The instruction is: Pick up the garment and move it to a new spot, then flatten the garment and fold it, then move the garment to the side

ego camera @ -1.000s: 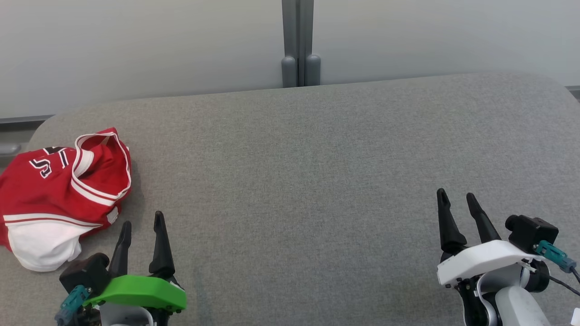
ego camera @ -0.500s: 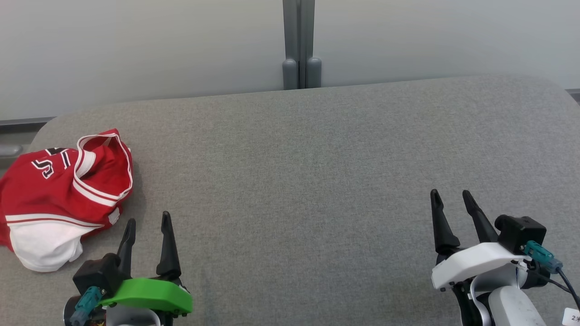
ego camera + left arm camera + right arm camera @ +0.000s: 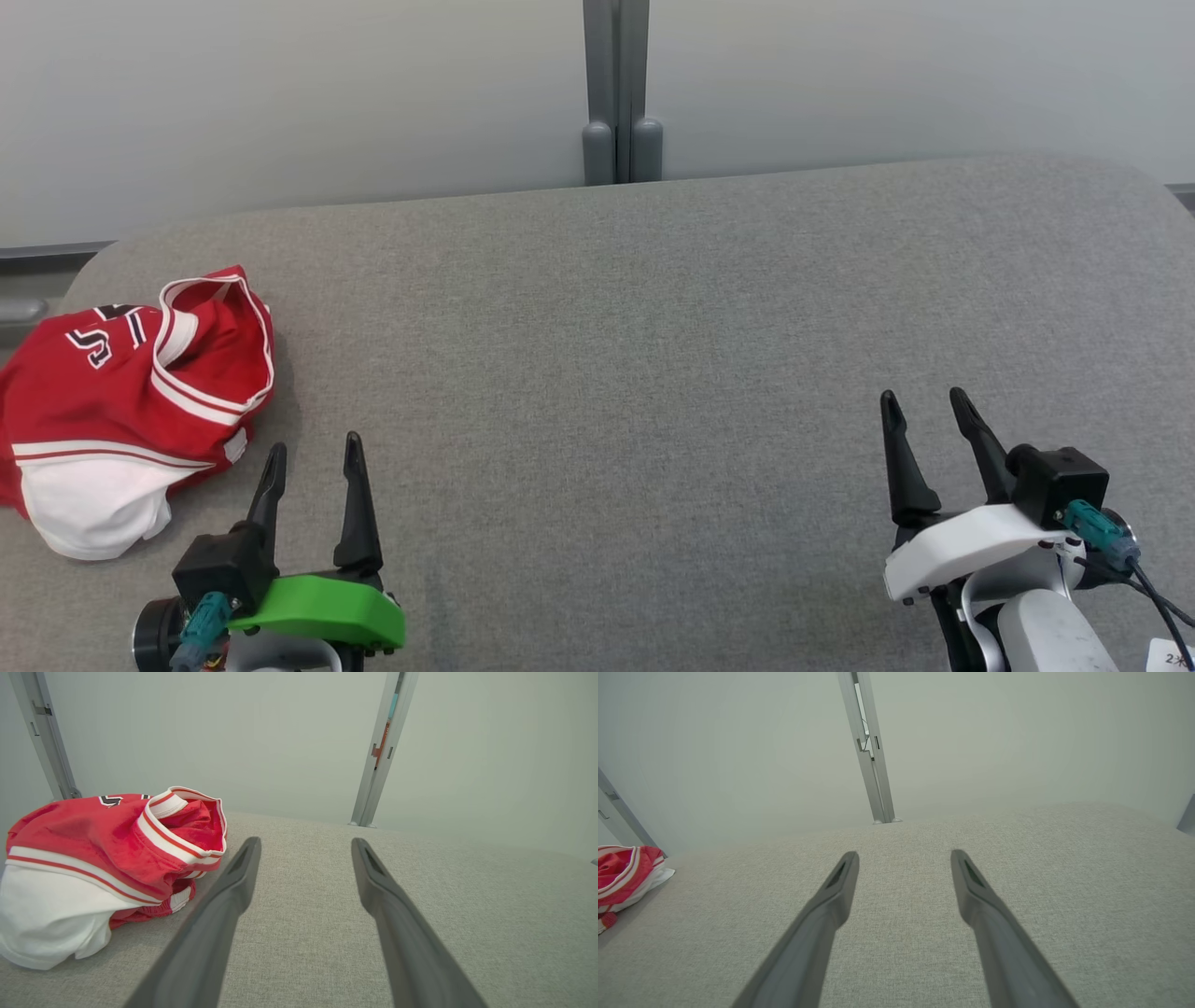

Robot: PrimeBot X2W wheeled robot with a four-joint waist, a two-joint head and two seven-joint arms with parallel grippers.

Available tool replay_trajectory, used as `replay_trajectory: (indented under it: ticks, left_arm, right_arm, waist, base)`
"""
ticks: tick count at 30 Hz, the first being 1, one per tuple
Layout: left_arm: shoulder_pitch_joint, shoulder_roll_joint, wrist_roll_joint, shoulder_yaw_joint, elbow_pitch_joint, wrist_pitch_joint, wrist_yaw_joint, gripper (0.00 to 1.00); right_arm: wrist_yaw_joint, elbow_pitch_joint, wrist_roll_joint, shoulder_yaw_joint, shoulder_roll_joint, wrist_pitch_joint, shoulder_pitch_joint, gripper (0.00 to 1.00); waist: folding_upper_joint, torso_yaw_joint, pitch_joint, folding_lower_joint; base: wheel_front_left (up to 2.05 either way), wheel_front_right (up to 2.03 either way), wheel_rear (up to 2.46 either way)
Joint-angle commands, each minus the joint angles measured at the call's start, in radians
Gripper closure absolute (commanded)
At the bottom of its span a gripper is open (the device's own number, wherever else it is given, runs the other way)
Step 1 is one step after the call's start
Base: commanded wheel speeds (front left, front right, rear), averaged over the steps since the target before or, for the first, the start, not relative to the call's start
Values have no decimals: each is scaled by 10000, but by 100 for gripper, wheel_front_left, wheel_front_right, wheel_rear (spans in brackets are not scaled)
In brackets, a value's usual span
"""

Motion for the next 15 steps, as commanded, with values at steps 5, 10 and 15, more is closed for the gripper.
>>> replay_trajectory:
  ticks: [5, 10, 15]
  left_arm:
    - [185, 26, 433, -13, -57, -165, 41, 0]
    - [206, 18, 706, -40, -66, -250, 65, 0]
    - [257, 12, 954, -86, -27, -337, 93, 0]
  right_arm:
    - [2, 63, -462, 92, -50, -205, -140, 0]
    - [2, 81, -771, 132, -53, -308, -149, 0]
    - [2, 84, -1093, 150, -56, -428, -138, 0]
  waist:
    - [0, 20, -59, 0]
    - [0, 41, -105, 0]
    - [0, 73, -123, 0]
  base:
    - [0, 0, 0]
    - [0, 0, 0]
    - [0, 0, 0]
